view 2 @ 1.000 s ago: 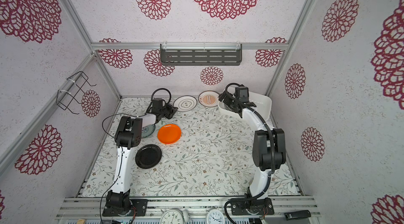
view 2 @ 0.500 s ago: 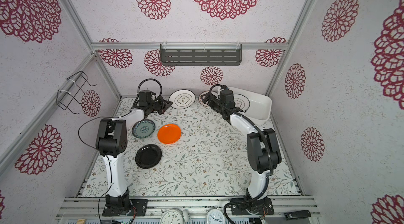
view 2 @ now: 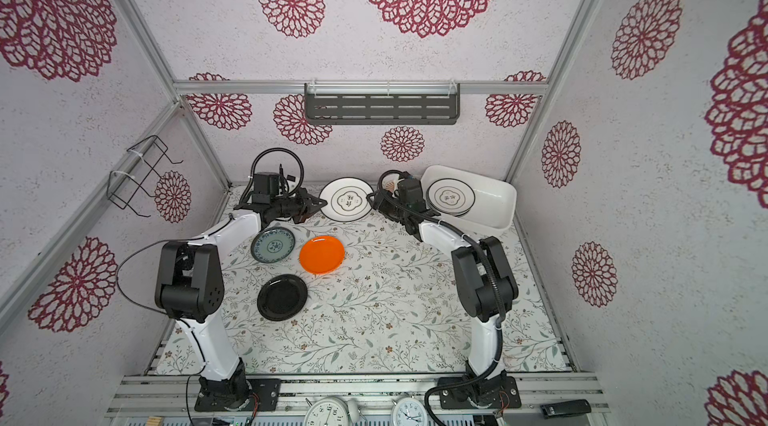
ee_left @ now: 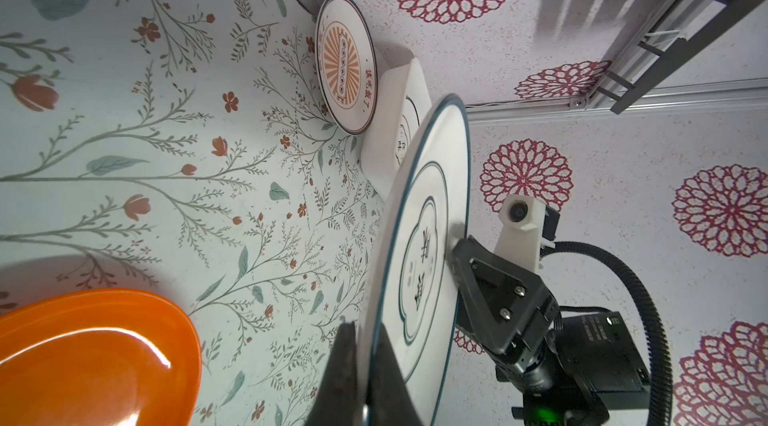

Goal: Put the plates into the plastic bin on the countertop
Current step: 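Tilt the plate toward the right gripper and grip its rim with it, then carry the plate with the right gripper into the white bin while the left withdraws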

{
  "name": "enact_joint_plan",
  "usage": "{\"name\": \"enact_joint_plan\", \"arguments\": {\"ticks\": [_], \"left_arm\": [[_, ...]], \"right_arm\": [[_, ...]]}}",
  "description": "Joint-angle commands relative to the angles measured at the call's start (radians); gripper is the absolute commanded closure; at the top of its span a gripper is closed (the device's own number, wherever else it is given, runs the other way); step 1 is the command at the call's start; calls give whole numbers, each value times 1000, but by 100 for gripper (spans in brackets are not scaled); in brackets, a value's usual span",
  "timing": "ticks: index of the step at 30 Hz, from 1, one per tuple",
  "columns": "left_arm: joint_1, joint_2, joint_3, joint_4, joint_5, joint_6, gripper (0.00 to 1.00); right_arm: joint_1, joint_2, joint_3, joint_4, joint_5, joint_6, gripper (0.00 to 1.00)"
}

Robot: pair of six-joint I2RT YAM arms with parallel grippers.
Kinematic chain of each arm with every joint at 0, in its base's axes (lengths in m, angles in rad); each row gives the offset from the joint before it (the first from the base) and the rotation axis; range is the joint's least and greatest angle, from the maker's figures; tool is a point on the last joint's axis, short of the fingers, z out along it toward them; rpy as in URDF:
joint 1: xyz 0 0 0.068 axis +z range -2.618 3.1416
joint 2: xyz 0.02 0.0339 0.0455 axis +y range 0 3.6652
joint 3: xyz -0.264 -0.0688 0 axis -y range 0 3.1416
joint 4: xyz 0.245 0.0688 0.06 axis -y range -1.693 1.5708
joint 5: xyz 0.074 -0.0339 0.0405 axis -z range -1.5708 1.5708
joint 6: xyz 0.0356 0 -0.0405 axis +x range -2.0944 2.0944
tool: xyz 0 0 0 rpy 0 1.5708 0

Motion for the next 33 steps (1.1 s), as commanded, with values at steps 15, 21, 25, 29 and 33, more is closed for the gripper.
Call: {"name": "enact_joint_plan", "arguments": {"ticks": [15,21,25,29,33], "left_arm": [[-1,-93,22,7,1,55,38],[2,-166,2,-67,-163,106,7],[9,-210,-10,-118,-251,145,4],[13,-261,-40,-135,-329,165,3],[13,-333,-96,-92,-410,183,0]], "right_arm": [[13,-27,50,-37,33,-3,99],[5,-11,103,-52,53,1,100],[-10,-5,119,-27,62,17,100],[-43,-9,114,-8,74,36,100],[-93,-21,105,-9,89,36,100]]}}
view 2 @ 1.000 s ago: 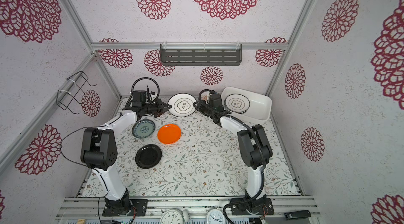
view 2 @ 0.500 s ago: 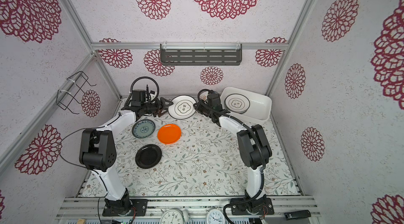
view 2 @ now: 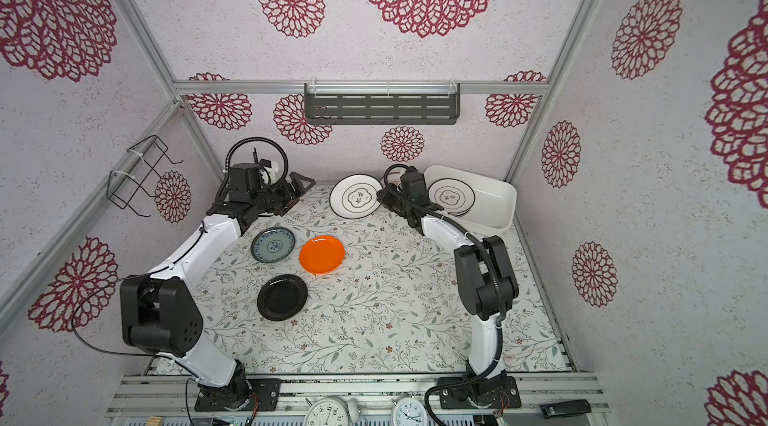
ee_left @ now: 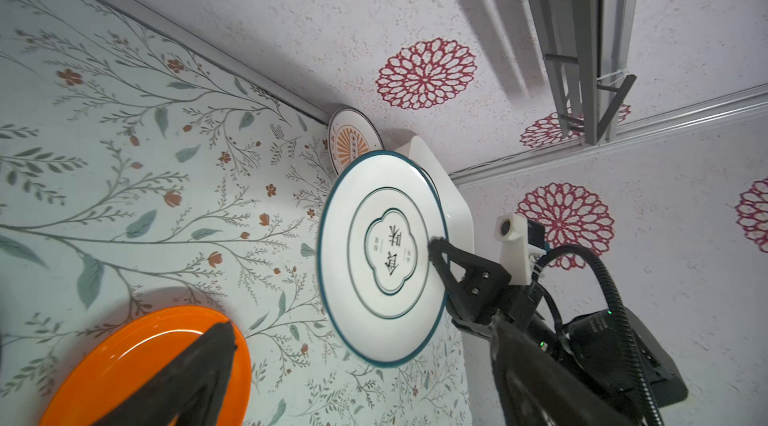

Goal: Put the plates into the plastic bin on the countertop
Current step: 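Carry the plate with the right gripper into the white bin while the left withdraws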

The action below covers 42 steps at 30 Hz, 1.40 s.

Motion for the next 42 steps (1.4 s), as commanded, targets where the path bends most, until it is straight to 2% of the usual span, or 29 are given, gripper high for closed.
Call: {"name": "enact_joint_plan", "arguments": {"ticks": [1,6,13,19,28,34,42], "left_arm": [[3,-70,-35,13,-112,47,1],[2,-126,-64,40,-217,69,3],[1,-152,-113,154,-310,52,3],[-1,-67,-48,204,-318,37,3],[-10,128,143,190,-334,25,3],[-9,220,235,171,-342,1,3],[-10,271,286,138,-368,-22,3]], "right_arm": [[-57,-36,26,61,30,21,100],[-143,-88,-32,59,57,10,100],[-266,-136,-108,38,126,-24,100],[-343,-115,-142,89,173,-6,100],[-423,18,-103,247,196,57,100],[-475,93,-44,209,218,54,100],[-497,169,25,129,224,27,100]]}}
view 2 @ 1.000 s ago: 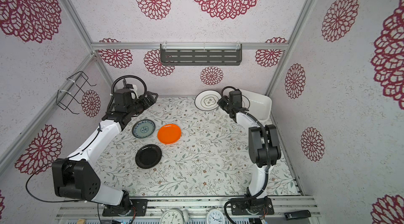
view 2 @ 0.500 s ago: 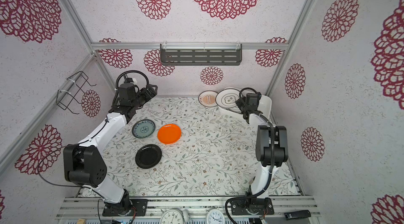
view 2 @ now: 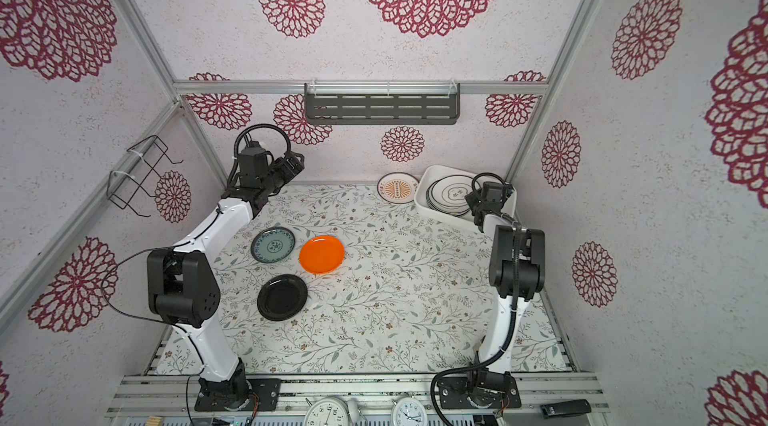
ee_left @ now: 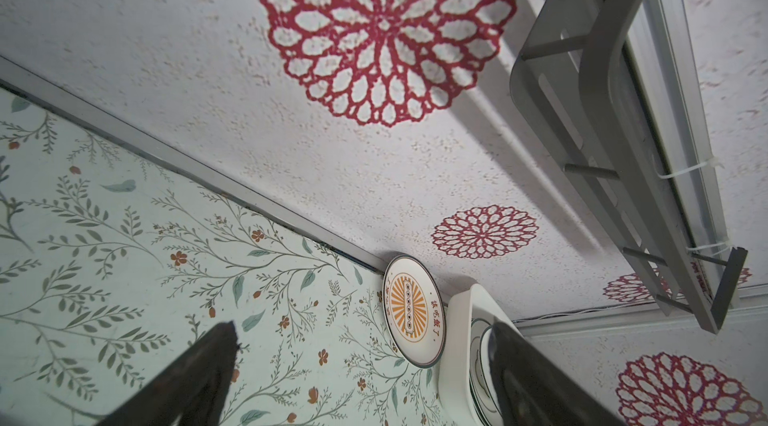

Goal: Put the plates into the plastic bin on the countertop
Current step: 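Carry the plate with the right gripper into the white bin while the left withdraws, then lower the plate onto the stack and open the right gripper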

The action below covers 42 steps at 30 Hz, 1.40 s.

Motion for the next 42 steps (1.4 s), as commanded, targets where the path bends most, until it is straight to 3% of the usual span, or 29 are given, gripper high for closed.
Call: {"name": "enact_joint_plan", "arguments": {"ticks": [1,5,15,21,23,28,35,42], "left_arm": [[-4,28,41,-17,-15,-8,3],[-8,47,62,-32,-15,-8,3],[-19,70,86,-52,-11,-10,3],[-25,68,62,-42,-14,-19,3],[-27,61,49,-38,-9,-20,3],[-30,29,14,-33,2,-20,3],[-30,-61,-71,-10,5,12,3],[-30,-162,-185,43,32,32,3]], "right_arm": [[4,4,71,6,8,-12,100],[4,29,99,-33,19,-24,100],[4,56,132,-89,31,-46,77],[6,28,143,-162,68,-90,56],[8,15,150,-201,96,-99,40],[13,-30,135,-235,115,-123,28],[71,-108,136,-319,143,-148,15],[171,-200,102,-300,135,-109,11]]}}
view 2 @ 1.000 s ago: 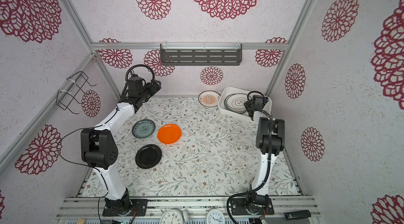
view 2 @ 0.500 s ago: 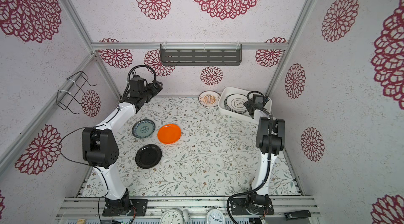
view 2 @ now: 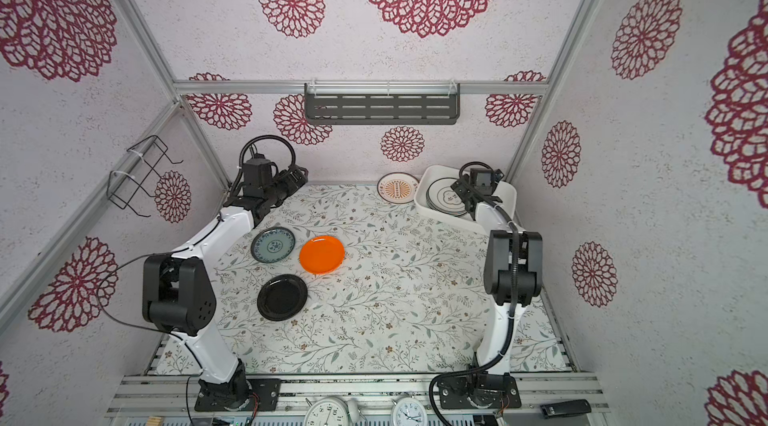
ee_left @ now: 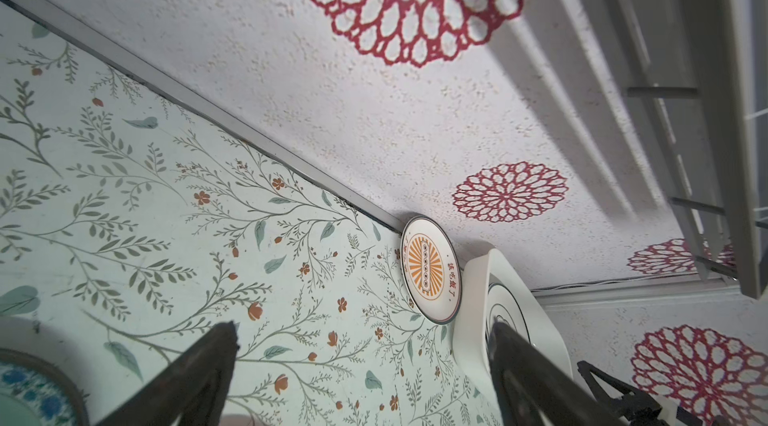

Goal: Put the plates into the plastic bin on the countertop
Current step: 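Lower the plate onto the stack and open the right gripper, then move the right gripper to the orange sunburst plate and grip its rim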

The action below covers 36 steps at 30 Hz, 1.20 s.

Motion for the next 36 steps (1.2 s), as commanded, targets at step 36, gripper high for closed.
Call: {"name": "enact_joint_plan", "arguments": {"ticks": [36], "left_arm": [[12,-338,-214,-98,126,150,3]], "right_arm": [[475,186,28,232,310,741,10]]}}
